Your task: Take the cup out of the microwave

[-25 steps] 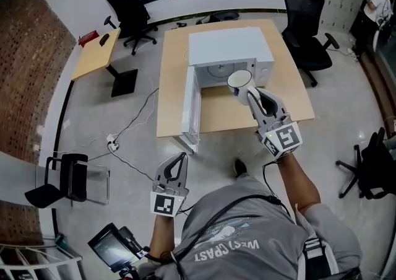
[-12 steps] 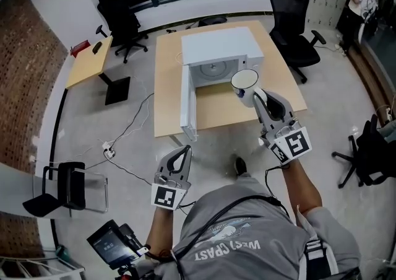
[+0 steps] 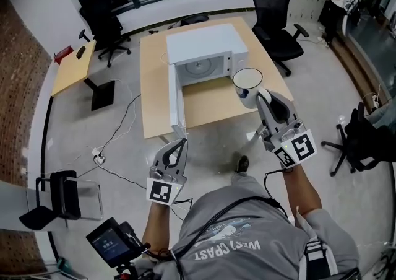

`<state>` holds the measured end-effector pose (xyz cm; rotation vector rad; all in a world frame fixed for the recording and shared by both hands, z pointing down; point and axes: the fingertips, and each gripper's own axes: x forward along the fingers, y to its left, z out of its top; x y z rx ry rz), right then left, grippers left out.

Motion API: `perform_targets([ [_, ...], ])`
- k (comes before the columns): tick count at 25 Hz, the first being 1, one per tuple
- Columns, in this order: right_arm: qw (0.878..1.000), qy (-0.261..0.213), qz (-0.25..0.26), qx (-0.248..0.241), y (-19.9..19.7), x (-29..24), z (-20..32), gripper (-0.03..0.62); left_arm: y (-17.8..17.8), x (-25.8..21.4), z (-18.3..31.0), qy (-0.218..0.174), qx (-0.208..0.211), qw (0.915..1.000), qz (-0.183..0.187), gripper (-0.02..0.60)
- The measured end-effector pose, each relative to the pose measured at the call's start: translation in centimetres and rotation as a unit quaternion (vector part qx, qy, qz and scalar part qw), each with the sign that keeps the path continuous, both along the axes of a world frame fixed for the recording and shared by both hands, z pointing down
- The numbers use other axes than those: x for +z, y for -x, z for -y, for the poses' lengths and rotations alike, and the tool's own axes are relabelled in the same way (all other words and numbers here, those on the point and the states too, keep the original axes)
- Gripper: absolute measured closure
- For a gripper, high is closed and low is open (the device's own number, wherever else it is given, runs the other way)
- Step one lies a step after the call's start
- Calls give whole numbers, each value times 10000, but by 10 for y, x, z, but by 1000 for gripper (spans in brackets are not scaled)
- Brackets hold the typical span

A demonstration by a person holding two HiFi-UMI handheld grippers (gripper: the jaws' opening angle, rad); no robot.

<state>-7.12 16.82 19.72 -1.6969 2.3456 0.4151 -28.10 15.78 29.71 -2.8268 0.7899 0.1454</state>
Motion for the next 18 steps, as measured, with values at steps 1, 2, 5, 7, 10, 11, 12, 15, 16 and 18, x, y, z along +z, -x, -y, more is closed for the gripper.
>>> perform_targets([
  [1,10000,8,14,17,-1,0,-1,528,-1,0,3,18,39,10000,-1,555],
  [2,10000,12,27,32,-2,-1,-2,528,-2,1,5,46,80,10000,-3,555],
  [5,9999,8,96,43,-10,-4,-8,528,-9,-1,14,204,185,9996,-46,555],
  [7,9999,9,153,49,-18,-6,-10,528,-14,-3,21,251,217,9994,-64,555],
  [10,9996,-2,267,106,-37,-6,-10,528,-26,-2,33,293,238,9993,-61,555],
  [11,9994,-20,314,138,-45,-5,-9,528,-32,0,37,305,251,9992,-23,555],
  [12,9992,-37,363,175,-53,-4,-8,528,-38,3,41,306,263,9992,38,555],
  [15,9986,-11,462,271,-75,2,-3,528,-58,10,57,316,281,9990,164,555],
  [16,9985,17,468,298,-81,5,-2,528,-64,11,61,331,287,9989,164,555],
  [18,9982,59,477,360,-94,10,1,528,-75,11,68,345,308,9988,163,555],
])
